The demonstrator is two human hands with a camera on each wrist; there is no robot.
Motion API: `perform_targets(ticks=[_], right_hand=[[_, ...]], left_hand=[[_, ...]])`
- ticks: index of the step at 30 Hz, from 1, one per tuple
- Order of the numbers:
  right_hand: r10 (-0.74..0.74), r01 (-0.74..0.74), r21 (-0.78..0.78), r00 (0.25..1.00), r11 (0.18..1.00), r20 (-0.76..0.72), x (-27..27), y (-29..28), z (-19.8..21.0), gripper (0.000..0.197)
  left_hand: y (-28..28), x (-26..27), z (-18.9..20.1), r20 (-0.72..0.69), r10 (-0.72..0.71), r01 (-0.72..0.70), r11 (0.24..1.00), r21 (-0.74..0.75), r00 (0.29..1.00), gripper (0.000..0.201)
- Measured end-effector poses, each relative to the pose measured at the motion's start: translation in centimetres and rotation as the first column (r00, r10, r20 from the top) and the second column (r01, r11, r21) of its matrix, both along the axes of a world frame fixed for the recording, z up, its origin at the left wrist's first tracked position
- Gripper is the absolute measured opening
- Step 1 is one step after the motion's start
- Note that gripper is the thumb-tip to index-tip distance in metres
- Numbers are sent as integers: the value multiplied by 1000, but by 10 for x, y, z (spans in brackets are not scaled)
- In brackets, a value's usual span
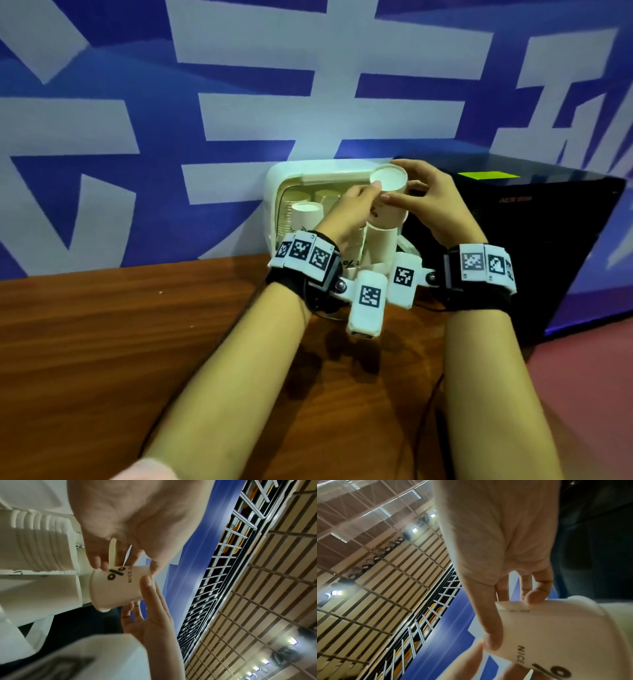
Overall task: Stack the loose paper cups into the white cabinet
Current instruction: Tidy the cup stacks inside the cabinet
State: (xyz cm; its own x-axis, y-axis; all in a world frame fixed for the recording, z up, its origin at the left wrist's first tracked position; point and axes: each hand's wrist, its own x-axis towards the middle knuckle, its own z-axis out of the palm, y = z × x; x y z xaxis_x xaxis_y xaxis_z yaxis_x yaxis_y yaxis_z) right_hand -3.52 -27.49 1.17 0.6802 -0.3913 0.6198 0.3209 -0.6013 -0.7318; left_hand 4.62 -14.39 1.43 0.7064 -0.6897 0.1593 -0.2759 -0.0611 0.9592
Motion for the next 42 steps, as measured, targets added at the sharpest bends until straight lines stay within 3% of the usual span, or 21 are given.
perform_targets(ticks=[7,19,27,32,37,42], right_hand=[[-44,39,90,998,995,49,6,-18,-13,55],[-190,204,74,968,976,-163,29,-33,-45,52],[-263,270,-9,930,963,-257,30,-37,-52,42],[-286,228,-188,875,955,-391,35,-31,-58,42],[-273,242,-128,871,962,-408,35,-28,-60,41],[-255,246,-78,870,966,-421,34,-25,-58,43]], left_hand=[[-13,4,-13,169,36,-35,999,-9,985,51],[-14,17,-28,372,-27,1,998,70,928,44],[-19,18,-35,631,-76,-140,948,285,772,43],[-24,21,-38,687,-147,-223,880,419,711,36],[-31,20,-43,742,-185,-271,852,448,645,34],[-30,22,-44,751,-187,-267,858,439,634,33]])
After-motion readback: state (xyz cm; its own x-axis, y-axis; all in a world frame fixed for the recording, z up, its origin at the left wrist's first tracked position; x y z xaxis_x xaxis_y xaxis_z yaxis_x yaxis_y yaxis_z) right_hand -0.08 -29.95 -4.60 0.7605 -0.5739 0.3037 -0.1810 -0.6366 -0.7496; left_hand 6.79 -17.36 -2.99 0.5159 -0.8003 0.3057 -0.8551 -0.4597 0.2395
